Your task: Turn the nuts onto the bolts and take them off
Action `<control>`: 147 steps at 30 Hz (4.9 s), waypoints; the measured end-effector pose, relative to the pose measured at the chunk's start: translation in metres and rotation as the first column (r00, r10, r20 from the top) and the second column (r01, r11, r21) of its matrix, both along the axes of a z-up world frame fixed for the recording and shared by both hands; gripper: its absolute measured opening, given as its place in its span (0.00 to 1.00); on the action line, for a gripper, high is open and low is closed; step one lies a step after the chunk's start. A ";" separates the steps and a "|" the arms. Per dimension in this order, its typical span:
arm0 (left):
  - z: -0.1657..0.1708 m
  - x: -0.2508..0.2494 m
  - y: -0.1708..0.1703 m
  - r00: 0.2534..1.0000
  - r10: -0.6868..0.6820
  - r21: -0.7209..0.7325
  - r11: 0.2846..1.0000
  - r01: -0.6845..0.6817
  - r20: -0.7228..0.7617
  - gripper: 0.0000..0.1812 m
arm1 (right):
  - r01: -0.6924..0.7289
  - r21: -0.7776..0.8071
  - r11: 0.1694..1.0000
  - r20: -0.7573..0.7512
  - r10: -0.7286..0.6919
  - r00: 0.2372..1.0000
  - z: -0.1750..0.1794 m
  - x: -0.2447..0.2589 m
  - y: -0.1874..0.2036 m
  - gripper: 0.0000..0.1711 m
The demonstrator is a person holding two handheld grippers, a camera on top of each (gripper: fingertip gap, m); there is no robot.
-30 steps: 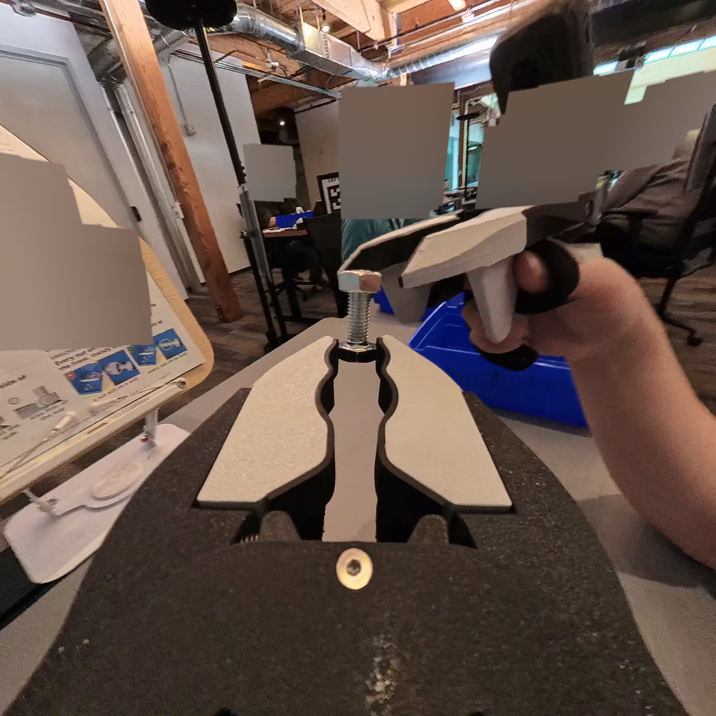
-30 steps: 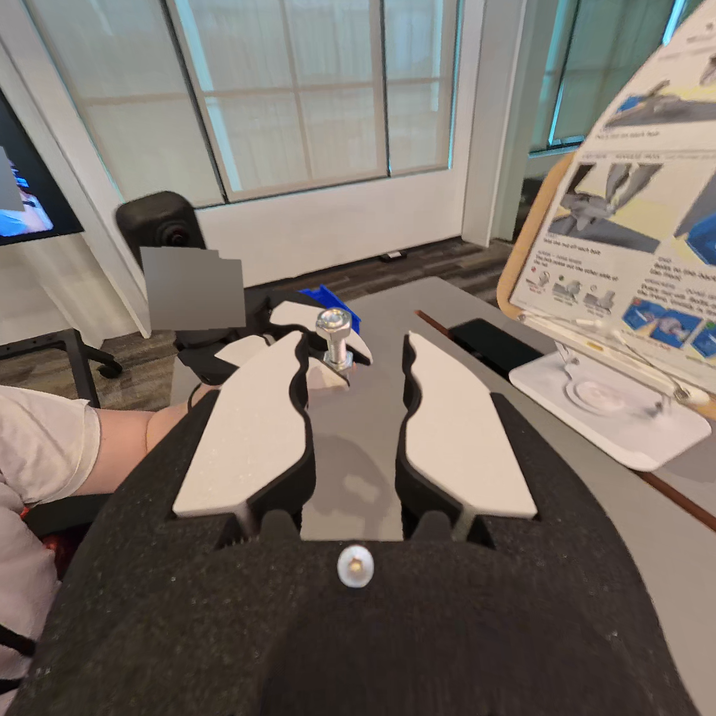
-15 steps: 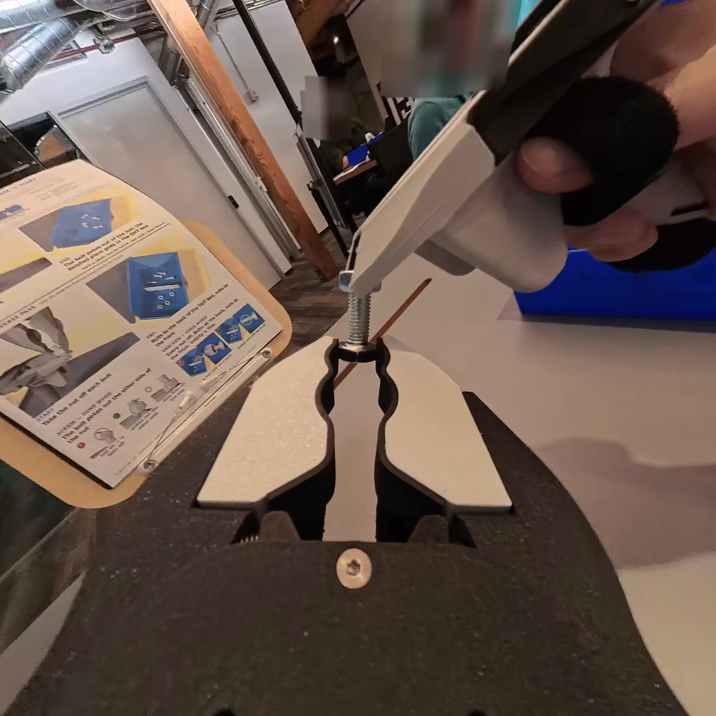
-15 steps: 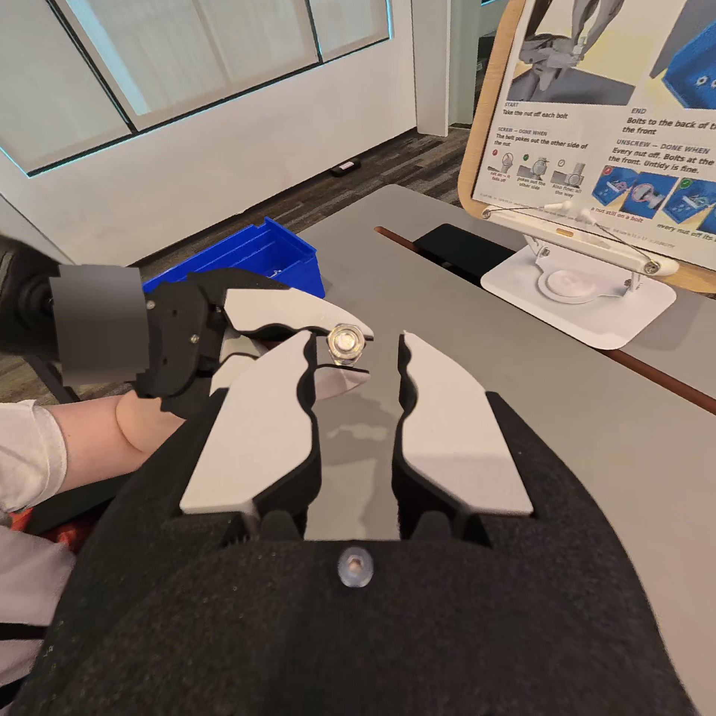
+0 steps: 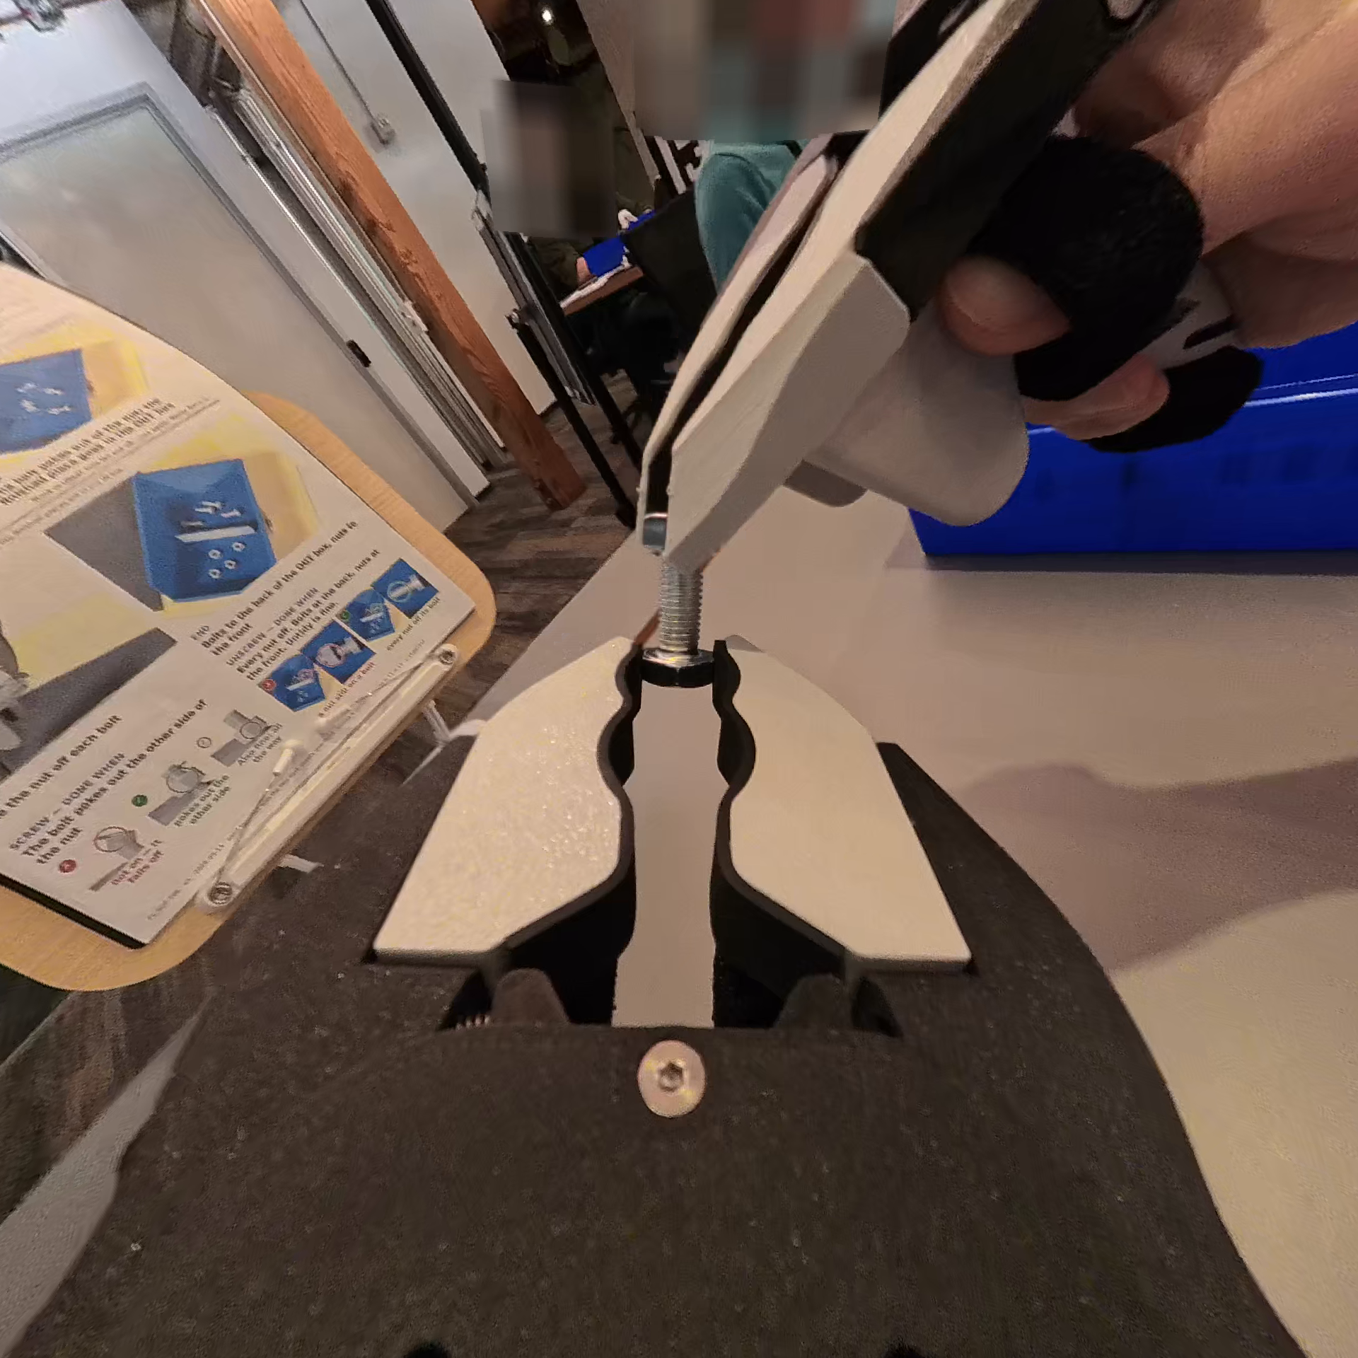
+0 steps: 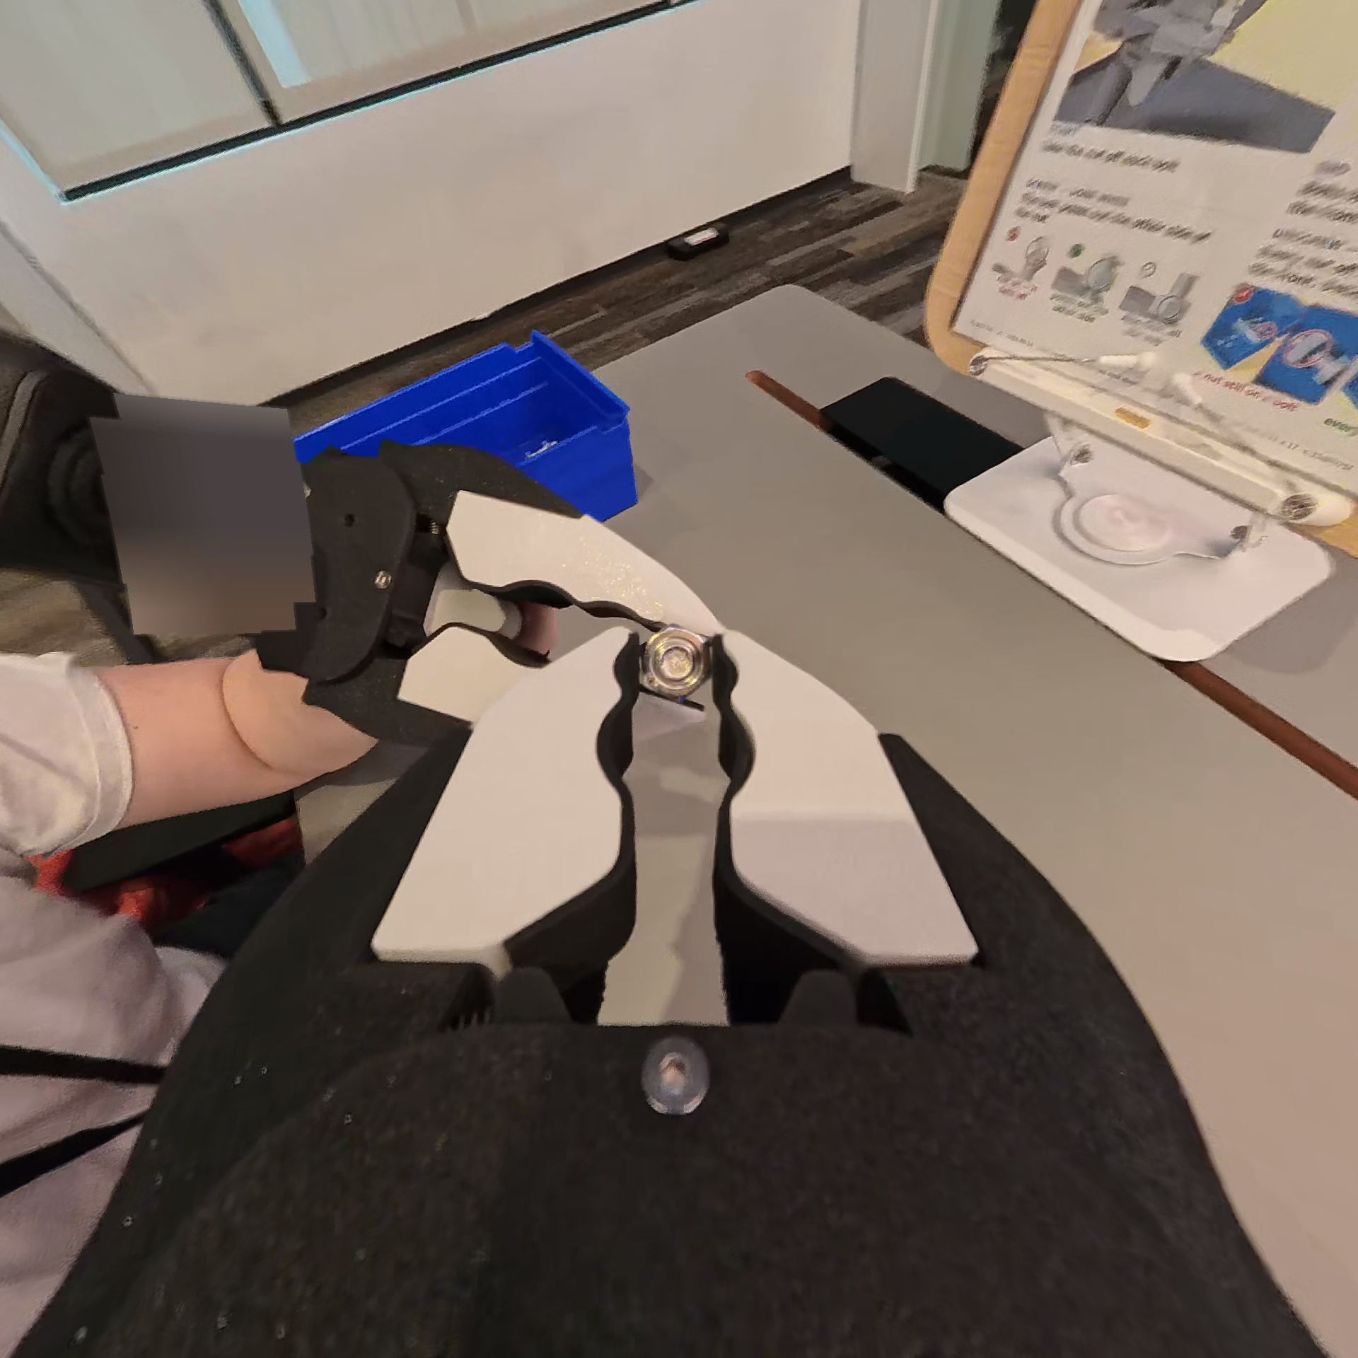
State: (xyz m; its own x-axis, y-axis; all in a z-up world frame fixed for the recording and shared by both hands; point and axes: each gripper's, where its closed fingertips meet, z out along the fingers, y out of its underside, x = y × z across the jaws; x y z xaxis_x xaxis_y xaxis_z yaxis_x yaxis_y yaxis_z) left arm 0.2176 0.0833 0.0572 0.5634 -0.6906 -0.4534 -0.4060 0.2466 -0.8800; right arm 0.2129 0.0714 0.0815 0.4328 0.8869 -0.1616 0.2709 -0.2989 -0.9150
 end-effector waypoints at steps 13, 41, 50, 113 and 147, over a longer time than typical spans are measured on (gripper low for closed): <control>-0.146 -0.087 -0.021 0.986 0.069 -0.270 0.957 -0.107 -0.149 0.10 | -0.145 -0.269 0.952 -0.031 0.142 0.989 -0.143 -0.049 -0.015 0.21; -0.173 -0.076 -0.066 0.969 -0.248 -0.586 0.785 0.199 -0.003 0.10 | -0.539 0.115 0.835 0.206 0.511 0.835 -0.174 -0.073 -0.052 0.10; -0.185 -0.090 -0.042 0.973 -0.078 -0.435 0.900 -0.024 -0.215 0.10 | -0.100 -0.524 0.846 0.044 0.144 0.989 -0.202 -0.075 -0.035 0.25; -0.167 -0.069 -0.085 0.948 -0.317 -0.570 0.777 0.268 0.014 0.10 | -0.585 0.202 0.786 0.290 0.522 0.802 -0.175 -0.062 -0.070 0.10; -0.158 -0.075 -0.080 0.968 -0.233 -0.352 0.917 0.186 -0.096 0.10 | -0.084 -0.339 0.937 0.064 0.111 0.992 -0.163 -0.069 -0.070 0.11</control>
